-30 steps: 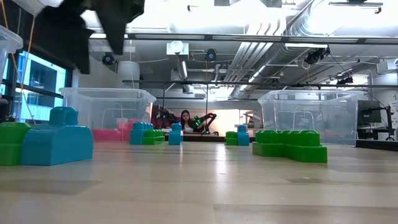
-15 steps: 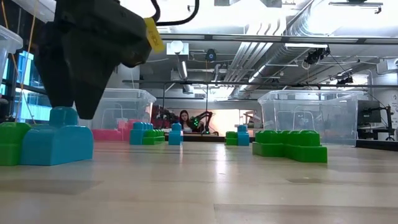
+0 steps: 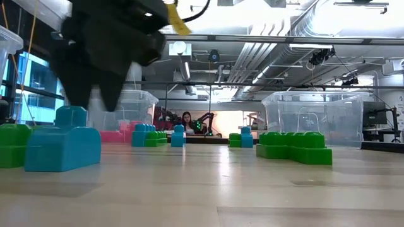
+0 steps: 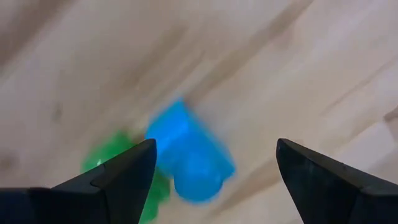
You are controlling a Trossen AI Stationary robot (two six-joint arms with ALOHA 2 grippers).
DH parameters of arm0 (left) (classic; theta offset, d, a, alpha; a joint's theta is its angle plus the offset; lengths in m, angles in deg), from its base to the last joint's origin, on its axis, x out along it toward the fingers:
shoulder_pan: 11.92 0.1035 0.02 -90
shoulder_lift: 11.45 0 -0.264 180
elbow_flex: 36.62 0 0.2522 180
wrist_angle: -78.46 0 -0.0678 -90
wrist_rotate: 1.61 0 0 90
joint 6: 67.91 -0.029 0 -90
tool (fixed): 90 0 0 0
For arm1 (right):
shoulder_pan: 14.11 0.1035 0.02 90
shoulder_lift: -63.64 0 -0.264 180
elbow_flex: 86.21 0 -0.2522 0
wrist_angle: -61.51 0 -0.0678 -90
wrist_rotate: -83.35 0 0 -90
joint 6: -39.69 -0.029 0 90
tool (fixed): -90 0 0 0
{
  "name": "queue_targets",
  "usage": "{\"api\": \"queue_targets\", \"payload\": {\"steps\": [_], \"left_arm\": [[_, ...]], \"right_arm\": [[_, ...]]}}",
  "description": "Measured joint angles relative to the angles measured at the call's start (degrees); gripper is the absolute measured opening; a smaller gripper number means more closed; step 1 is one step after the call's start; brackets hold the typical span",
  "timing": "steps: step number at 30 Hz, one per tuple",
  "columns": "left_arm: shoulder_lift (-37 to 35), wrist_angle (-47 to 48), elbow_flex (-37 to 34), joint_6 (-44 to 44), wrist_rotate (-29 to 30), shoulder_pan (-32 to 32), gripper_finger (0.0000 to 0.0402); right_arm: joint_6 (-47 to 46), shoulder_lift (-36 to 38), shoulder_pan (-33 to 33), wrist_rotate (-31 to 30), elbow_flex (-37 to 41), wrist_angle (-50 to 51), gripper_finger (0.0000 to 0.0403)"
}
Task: Sort blocks
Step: Put the blue game piece into the top right transparent bin
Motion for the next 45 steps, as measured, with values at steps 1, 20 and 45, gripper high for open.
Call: {"api": "queue_targets", "payload": {"steps": [1,20,45], "left_arm": [[0.0,-1.0,0.0,-2.2,0.9,0.2,0.0316],[1.1,3.5,1.5,13.0,1.5,-3.6,0.0316],[8.0,-1.7,1.4,10.3,-1.6,-3.0,0.0213]], "right_arm": [[0.3,0.0,0.0,0.0,0.0,0.2,0.0167],[1.0,0.0,-0.1,0.0,0.0,5.5,0.0167],[2.9,0.0,-0.1,0.0,0.1,8.6,0.0167]]}}
